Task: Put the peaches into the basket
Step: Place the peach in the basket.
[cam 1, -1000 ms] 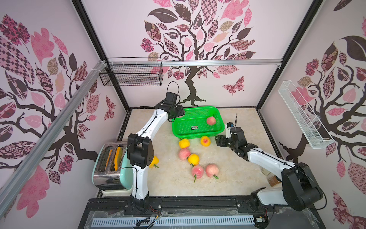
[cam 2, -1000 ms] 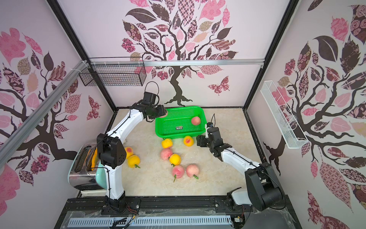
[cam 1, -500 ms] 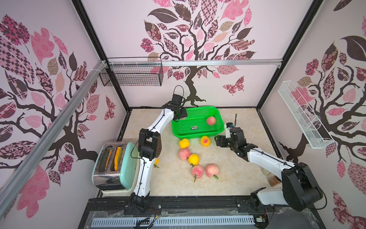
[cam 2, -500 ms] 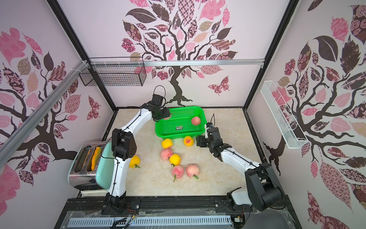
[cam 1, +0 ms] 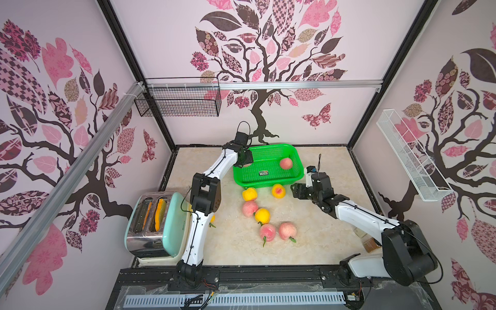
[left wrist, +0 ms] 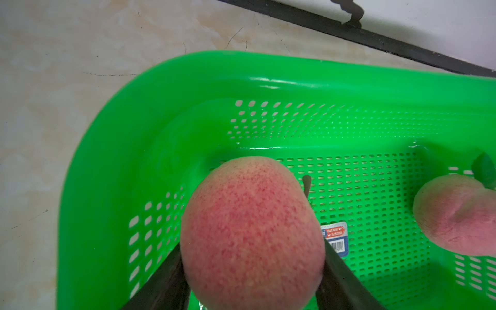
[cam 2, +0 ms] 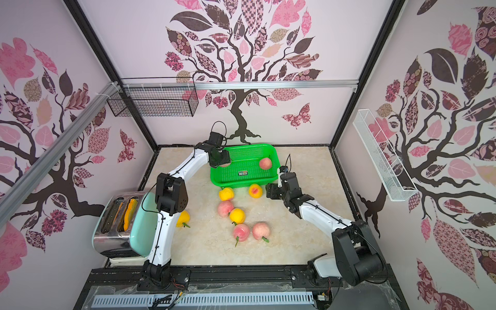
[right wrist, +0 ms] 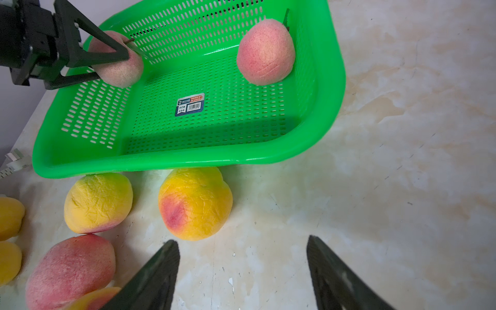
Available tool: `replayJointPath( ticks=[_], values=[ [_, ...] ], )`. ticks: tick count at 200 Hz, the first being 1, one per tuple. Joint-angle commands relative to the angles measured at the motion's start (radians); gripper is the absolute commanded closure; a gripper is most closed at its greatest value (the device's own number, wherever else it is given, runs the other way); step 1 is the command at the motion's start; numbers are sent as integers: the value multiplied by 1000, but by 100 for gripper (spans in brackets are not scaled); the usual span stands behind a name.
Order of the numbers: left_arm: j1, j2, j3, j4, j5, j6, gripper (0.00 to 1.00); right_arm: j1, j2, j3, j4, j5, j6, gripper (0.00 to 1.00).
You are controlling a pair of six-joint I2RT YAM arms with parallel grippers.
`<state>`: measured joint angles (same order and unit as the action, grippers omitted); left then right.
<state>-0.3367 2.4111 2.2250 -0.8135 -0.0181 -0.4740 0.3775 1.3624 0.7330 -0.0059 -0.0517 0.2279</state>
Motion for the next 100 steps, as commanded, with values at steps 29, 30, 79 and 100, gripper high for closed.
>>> replayJointPath(
  ticks=[29, 30, 79, 100],
  values=[
    [-4, 91, 75, -32, 1, 20, 37, 10, -3, 12, 15, 6, 7, 23],
    [-4, 91, 75, -32, 1, 20, 36, 10, -3, 12, 15, 6, 7, 23],
    [-3, 103, 72, -34, -5, 23, 32, 10, 0, 13, 15, 4, 7, 23],
    [-3, 100, 71, -38, -7, 26, 27, 10, 1, 14, 15, 4, 7, 23]
  ],
)
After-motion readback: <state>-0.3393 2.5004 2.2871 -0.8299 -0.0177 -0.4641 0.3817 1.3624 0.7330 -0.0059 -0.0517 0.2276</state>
